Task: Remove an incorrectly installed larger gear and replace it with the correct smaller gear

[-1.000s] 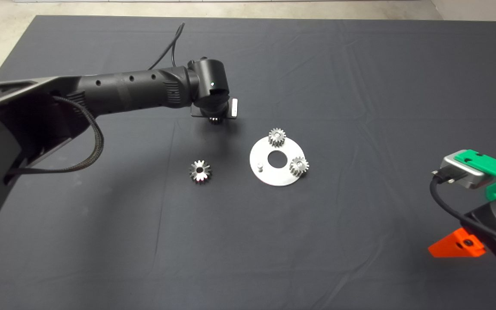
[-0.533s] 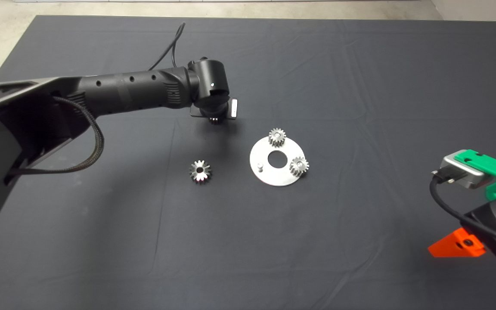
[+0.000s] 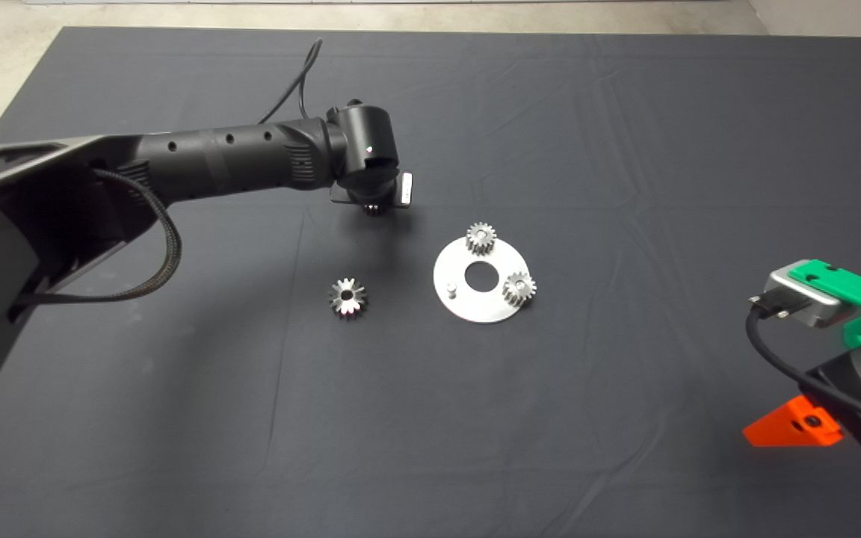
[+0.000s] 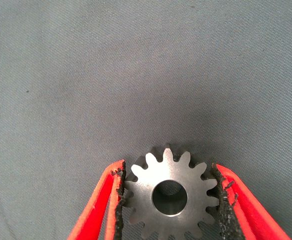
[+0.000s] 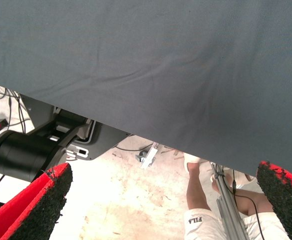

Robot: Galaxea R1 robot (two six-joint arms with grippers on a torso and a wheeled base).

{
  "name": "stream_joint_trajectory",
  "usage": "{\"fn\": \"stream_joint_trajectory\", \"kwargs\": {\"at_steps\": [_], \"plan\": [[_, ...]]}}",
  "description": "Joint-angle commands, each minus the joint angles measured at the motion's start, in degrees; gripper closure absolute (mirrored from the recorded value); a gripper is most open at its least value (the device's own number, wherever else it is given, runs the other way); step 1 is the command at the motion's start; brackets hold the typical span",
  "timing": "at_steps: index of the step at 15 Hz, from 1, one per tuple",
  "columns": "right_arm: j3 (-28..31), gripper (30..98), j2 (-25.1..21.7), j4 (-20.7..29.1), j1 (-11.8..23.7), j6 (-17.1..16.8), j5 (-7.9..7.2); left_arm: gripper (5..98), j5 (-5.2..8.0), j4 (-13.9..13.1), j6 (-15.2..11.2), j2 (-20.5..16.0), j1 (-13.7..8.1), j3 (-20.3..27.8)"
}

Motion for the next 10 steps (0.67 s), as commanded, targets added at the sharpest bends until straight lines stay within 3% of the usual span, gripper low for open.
{"fn": "stream_joint_trajectory", "kwargs": {"at_steps": [1,3,5,6,9,10], "plan": [[0.12,30.9,0.04,1.75,1.17,-0.3,-6.7,67.0,1.85,0.16,3.15,-0.8,-0.31,4.31],[0.12,30.9,0.04,1.83,1.17,-0.31,-6.7,67.4,3.87,-2.25,3.83,-2.58,-1.88,9.91],[0.12,30.9,0.04,1.83,1.17,-0.39,-6.79,67.4,4.79,-9.21,3.57,-5.08,-5.47,16.86],[0.04,30.9,0.04,1.83,1.17,-0.65,-6.79,67.4,4.76,-11.1,3.02,-6.78,-6.73,21.07],[-0.58,30.9,-0.1,1.92,1.17,-0.92,-6.7,67.5,4.74,-12.56,-4.94,-14.12,-10.02,32.63],[-0.49,30.9,-0.22,1.92,1.17,-0.91,-6.7,67.6,4.62,-13.02,-6.01,-15.46,-10.32,34.48]]}}
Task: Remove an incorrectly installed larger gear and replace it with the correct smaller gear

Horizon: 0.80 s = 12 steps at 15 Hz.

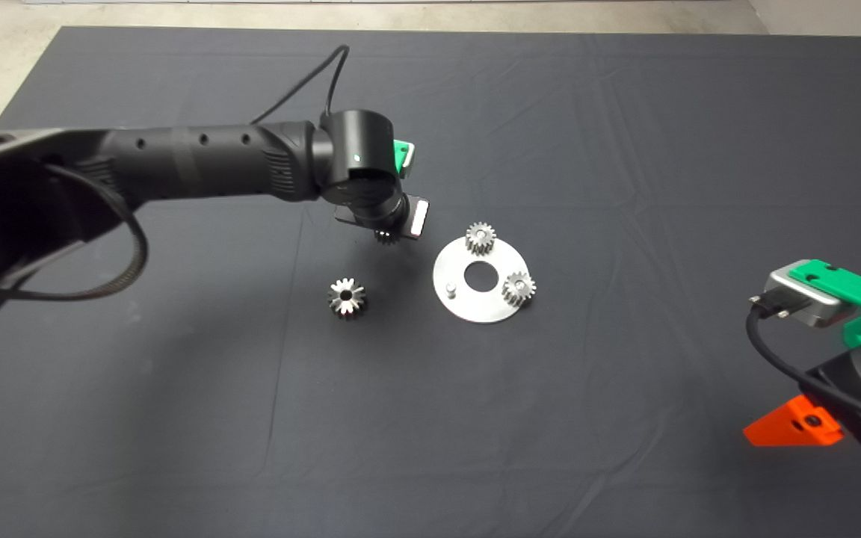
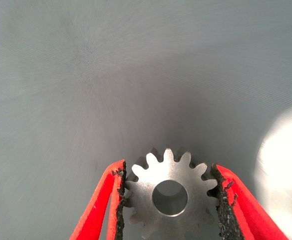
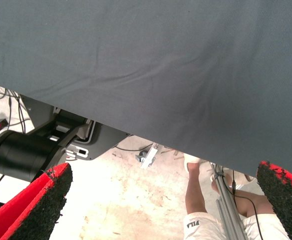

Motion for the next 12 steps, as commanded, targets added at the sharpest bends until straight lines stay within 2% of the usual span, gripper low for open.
{"fn": "stream_joint_trajectory", "kwargs": {"at_steps": [1,2,3,5,6,8,12], "plan": [[-0.22,30.9,-0.22,1.92,1.22,-0.44,-6.72,67.6,1.24,-6.51,-8.41,-8.96,-6.45,13.74],[-0.14,30.9,-0.22,1.92,1.24,-0.44,-6.72,67.6,1.16,-9.34,-9.26,-8.97,-8.22,14.74],[-0.13,30.9,-0.22,1.92,1.21,-0.44,-6.72,67.7,1.21,-11.06,-10.77,-9.06,-9.35,16.65],[-0.13,30.9,-0.14,1.92,1.19,-0.44,-6.72,67.7,0.93,-11.3,-15.5,-10.6,-10.86,20.39],[-0.22,30.9,0.07,1.92,1.15,-0.44,-6.72,67.7,0.42,-11.38,-16.98,-11.04,-10.87,20.73],[-0.16,30.9,0.13,1.92,1.17,-0.44,-6.72,67.7,-0.25,-11.38,-18.07,-9.78,-10.87,21.03],[-0.22,30.9,0.13,1.92,1.24,-0.44,-6.72,67.7,0.1,-10.85,-18.62,-4.23,-10.78,20.26]]}}
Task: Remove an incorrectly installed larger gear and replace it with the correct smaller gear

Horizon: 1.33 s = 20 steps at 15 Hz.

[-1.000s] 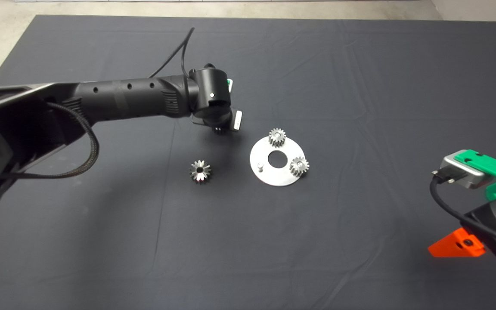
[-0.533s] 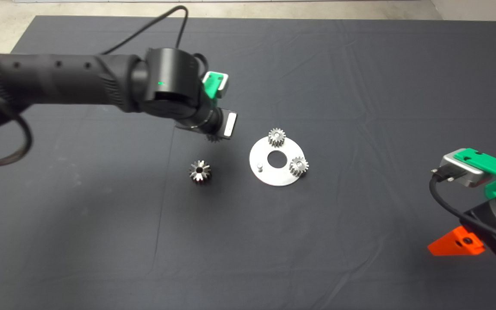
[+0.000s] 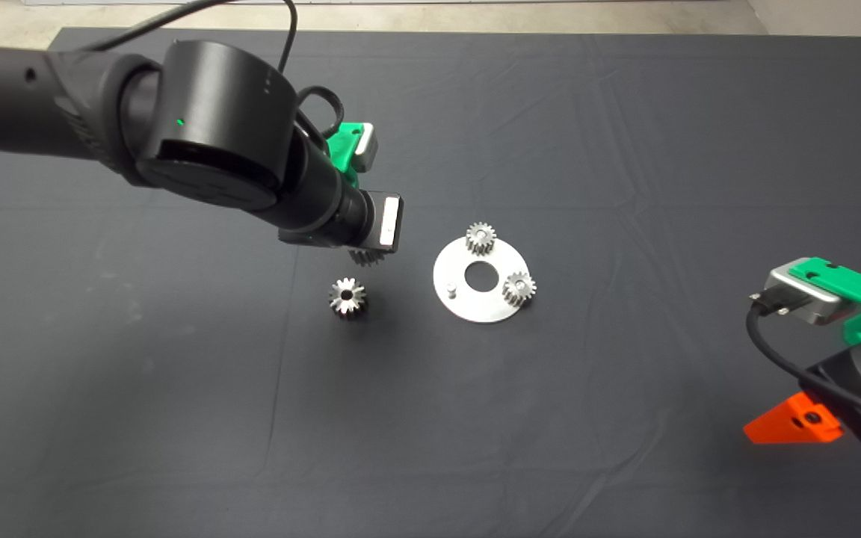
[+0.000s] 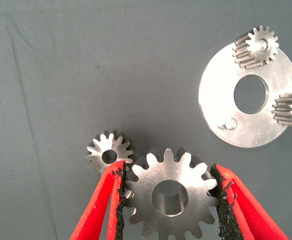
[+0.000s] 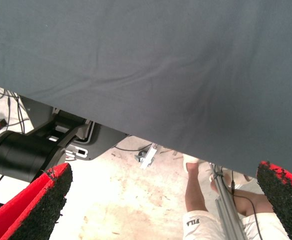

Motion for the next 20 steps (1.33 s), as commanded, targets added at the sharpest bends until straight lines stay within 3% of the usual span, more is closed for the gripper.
{"fn": "stream_joint_trajectory", "kwargs": {"at_steps": [1,8,12,15,20], "plan": [[0.01,30.9,0.23,1.92,1.14,-0.22,-6.66,67.7,-0.12,0.71,-0.46,5.63,-1.42,-0.7],[-0.08,30.9,0.23,1.9,1.2,-0.29,-6.66,67.9,0.45,3.74,-2.92,10.14,-0.89,-4.35],[-0.08,30.9,0.31,1.57,1.18,-0.31,-6.66,67.9,3.05,5.91,-3.09,11.55,0.04,-5.22],[-0.08,30.9,0.31,1.57,1.22,-0.57,-6.66,68.0,6.15,8.83,-3.09,13.09,2.92,-5.43],[0.01,30.9,0.48,1.57,1.22,-0.57,-6.66,68.0,6.55,11.96,-3.09,13.53,6.22,-6.92]]}}
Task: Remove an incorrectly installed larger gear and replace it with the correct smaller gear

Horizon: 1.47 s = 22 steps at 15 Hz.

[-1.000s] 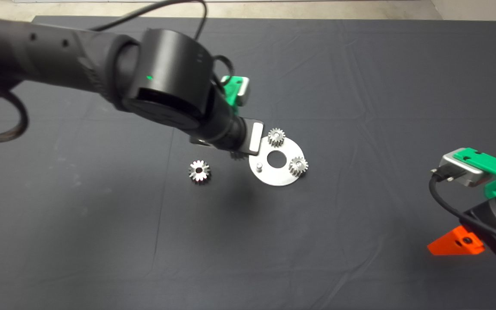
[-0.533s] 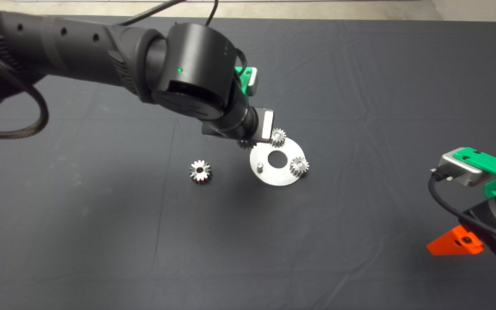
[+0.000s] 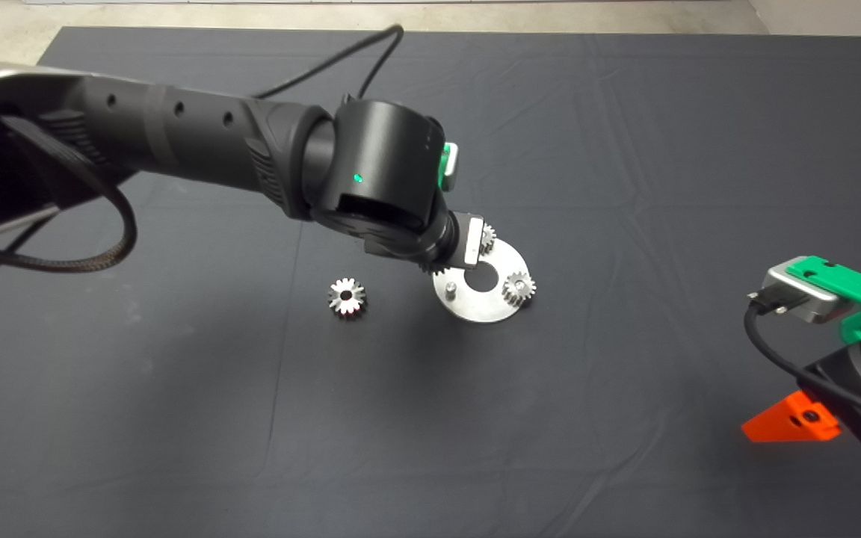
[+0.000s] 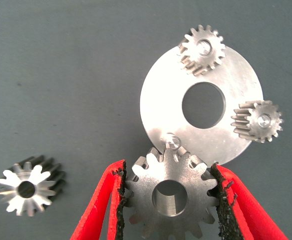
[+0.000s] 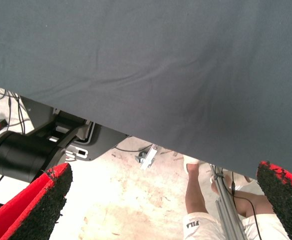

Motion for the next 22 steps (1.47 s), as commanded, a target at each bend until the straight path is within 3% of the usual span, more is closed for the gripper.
{"fn": "stream_joint_trajectory", "kwargs": {"at_steps": [1,6,10,13,17,22], "plan": [[0.12,30.9,0.47,1.57,1.08,-0.3,-6.69,68.0,1.04,4.1,-0.06,0.71,1.23,-0.72],[0.12,30.9,0.86,1.57,1.14,-0.3,-6.69,68.0,2.56,4.66,-0.06,3.26,1.79,-2.66],[0.12,30.9,0.93,1.57,1.14,-0.3,-6.69,68.0,2.57,4.83,0.56,4.05,1.96,-2.66],[0.12,30.9,0.86,1.57,1.14,-0.3,-6.69,68.0,2.49,5.26,4.15,4.15,3.61,-3.17],[0.12,30.9,0.86,1.66,1.14,-0.3,-6.69,68.0,2.48,5.45,4.08,4.49,5.92,-3.09],[0.12,30.9,0.86,1.81,1.14,-0.3,-6.69,68.1,2.48,5.8,4.08,4.4,5.92,-3.71]]}}
